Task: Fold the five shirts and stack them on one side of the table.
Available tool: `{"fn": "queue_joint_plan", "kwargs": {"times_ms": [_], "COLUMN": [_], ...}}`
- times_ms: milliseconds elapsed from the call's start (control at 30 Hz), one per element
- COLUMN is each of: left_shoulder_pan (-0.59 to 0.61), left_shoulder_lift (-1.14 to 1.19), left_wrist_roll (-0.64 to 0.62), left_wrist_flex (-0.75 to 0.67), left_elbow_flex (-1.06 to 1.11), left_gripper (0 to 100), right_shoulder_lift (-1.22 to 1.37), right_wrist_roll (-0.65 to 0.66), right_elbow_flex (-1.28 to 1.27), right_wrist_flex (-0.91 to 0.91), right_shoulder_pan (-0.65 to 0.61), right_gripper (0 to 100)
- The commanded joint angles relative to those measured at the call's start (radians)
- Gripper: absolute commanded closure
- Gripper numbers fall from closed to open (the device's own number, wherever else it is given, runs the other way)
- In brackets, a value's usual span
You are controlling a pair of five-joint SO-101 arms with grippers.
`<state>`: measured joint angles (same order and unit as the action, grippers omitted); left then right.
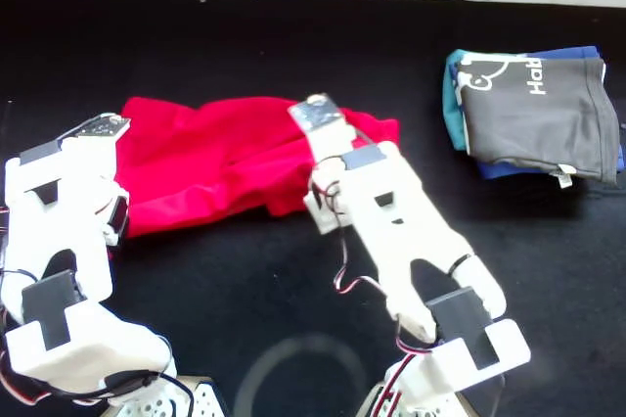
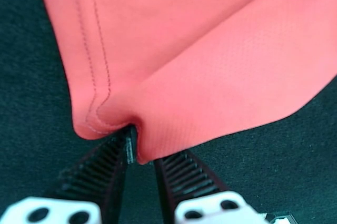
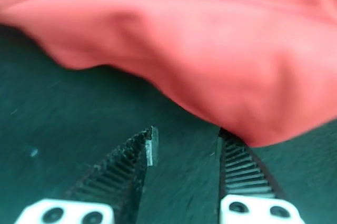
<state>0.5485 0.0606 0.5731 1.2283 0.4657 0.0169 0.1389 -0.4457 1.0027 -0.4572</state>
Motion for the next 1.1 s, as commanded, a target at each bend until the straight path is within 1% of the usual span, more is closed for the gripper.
{"fn": "queue_joint_plan", "kwargs": {"times_ms": [0,233,367,433,667,933,1000,1067], "left_shoulder_pan": [-0.008,-0.008,-0.008,-0.008,-0.008,-0.008,-0.008,-0.008], "left_shoulder_lift": [-0.051,-0.051,-0.051,-0.051,-0.051,-0.051,-0.051,-0.051], "left_wrist_roll": [-0.003,-0.003,-0.003,-0.003,-0.003,-0.003,-0.003,-0.003], "left_wrist_flex": [-0.003,-0.003,-0.002,-0.002,-0.005,-0.008,-0.008,-0.008], "left_elbow_flex": [-0.010,-0.010,-0.010,-0.010,-0.010,-0.010,-0.010,-0.010], "left_gripper": [99,99,99,99,99,99,99,99], "right_shoulder_lift": [-0.048,0.070,0.071,0.067,0.025,0.142,0.157,0.156], "right_wrist_roll": [0.008,0.003,-0.002,-0.032,-0.046,-0.046,-0.044,-0.041], "right_elbow_flex": [-0.004,0.019,0.028,0.044,0.110,0.117,0.117,0.117], "right_wrist_flex": [-0.047,-0.045,-0.018,-0.007,0.013,-0.002,-0.028,-0.051], "right_shoulder_pan": [0.048,0.093,0.093,0.091,0.087,0.087,0.087,0.087], "right_gripper": [81.1,81.0,77.0,75.9,76.0,76.1,78.8,84.8]}}
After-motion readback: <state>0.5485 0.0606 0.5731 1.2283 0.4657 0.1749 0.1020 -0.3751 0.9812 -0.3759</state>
